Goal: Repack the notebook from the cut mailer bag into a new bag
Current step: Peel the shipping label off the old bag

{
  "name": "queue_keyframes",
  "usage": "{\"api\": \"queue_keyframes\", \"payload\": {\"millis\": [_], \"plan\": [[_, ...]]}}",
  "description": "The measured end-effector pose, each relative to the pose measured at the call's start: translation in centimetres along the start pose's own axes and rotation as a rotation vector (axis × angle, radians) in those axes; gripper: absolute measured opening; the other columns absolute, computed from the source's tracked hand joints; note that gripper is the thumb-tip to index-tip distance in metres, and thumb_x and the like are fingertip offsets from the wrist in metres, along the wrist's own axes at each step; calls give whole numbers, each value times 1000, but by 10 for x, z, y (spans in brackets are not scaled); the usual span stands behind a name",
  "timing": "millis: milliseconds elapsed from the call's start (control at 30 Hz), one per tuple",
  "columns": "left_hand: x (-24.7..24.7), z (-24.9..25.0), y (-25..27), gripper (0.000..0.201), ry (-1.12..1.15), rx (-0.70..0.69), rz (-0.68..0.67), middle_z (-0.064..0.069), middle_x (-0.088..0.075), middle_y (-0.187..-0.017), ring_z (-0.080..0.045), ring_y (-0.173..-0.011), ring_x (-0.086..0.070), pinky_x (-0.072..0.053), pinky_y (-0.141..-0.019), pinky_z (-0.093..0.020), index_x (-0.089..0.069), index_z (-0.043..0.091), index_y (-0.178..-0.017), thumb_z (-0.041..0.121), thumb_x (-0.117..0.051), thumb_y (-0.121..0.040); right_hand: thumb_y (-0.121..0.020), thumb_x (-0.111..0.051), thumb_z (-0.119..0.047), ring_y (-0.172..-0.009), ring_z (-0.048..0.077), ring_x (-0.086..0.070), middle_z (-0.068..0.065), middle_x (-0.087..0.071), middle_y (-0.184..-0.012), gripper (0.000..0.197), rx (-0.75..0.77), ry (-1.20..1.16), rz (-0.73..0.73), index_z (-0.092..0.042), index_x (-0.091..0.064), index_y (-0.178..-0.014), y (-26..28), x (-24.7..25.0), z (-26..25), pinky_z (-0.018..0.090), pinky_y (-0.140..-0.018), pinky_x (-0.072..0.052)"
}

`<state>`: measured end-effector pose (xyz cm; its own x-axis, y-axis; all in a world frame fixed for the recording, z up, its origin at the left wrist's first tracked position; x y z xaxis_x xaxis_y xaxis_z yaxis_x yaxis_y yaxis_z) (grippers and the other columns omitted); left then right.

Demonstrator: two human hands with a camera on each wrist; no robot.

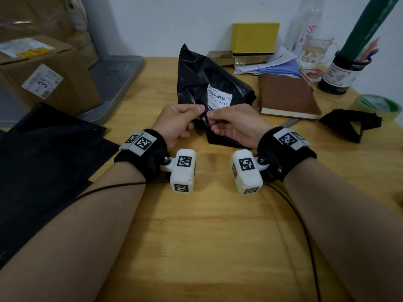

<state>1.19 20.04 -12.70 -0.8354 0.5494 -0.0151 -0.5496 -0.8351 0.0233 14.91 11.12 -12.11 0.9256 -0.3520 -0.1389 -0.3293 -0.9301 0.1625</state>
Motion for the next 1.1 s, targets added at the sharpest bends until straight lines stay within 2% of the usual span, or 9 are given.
{"api": "queue_keyframes", "payload": {"millis": [100, 200, 267, 467, 667, 800, 1100], "plan": [[0, 1, 1, 11, -2, 3, -5, 1, -61, -76, -5, -49, -41, -26, -36, -15, -74, 13, -98, 20, -68, -92, -91, -72, -4, -59, 14, -63, 12, -67, -77, 14, -7, -8, 8, 8, -70, -98, 0, 0, -1, 20, -58, -56], [0, 2, 2, 15, -73, -6, -19, 0, -68, -80, -5, -53, -44, -29, -39, -16, -78, 16, -94, 27, -76, -86, -92, -71, -3, -60, 15, -63, 13, -67, -78, 25, -10, -16, 15, 16, -67, -108, 0, 1, 0, 20, -59, -57], [0, 3, 2, 15, -109, -13, -18, -2, -66, -80, -4, -54, -44, -30, -41, -16, -78, 17, -95, 27, -78, -83, -92, -69, -2, -61, 15, -63, 14, -68, -77, 28, -10, -15, 12, 18, -65, -110, 0, 1, 0, 20, -59, -56], [1, 0, 0, 10, -61, 5, 20, 0, -61, -74, -4, -51, -41, -30, -39, -15, -76, 14, -95, 20, -74, -88, -93, -69, -4, -60, 15, -62, 12, -67, -76, 18, -5, 11, 10, 10, -69, -103, 1, 0, -1, 21, -57, -55], [3, -3, -2, 19, -9, 15, 36, 0, -60, -75, -4, -50, -40, -29, -36, -15, -73, 5, -104, 17, -72, -89, -93, -68, -5, -56, 16, -59, 10, -65, -71, 6, -19, -2, 46, 1, -66, -92, 3, -1, -3, 21, -51, -52], [5, -4, -4, 27, 13, 9, 69, -3, -56, -78, -5, -51, -39, -29, -36, -16, -71, 0, -109, 17, -73, -89, -94, -67, -5, -56, 15, -58, 9, -66, -71, 6, -23, -19, 59, 1, -66, -93, 3, -1, -3, 20, -50, -51], [5, -4, -4, 19, 56, 28, 93, 0, -58, -73, -4, -48, -39, -29, -36, -15, -70, 0, -104, 13, -71, -90, -96, -65, -7, -55, 13, -58, 8, -66, -71, 6, -28, -52, 81, -2, -65, -96, 4, 1, -3, 20, -49, -49]]}}
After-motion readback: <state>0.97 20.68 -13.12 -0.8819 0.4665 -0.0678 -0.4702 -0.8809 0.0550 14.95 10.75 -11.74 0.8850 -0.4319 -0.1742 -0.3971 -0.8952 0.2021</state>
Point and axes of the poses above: each hand's wrist, its own y-axis away from the middle knuckle, its own x-axis out of the back of the hand, z = x × y, the point moved 4 cm from there along -y, towards the middle knuckle
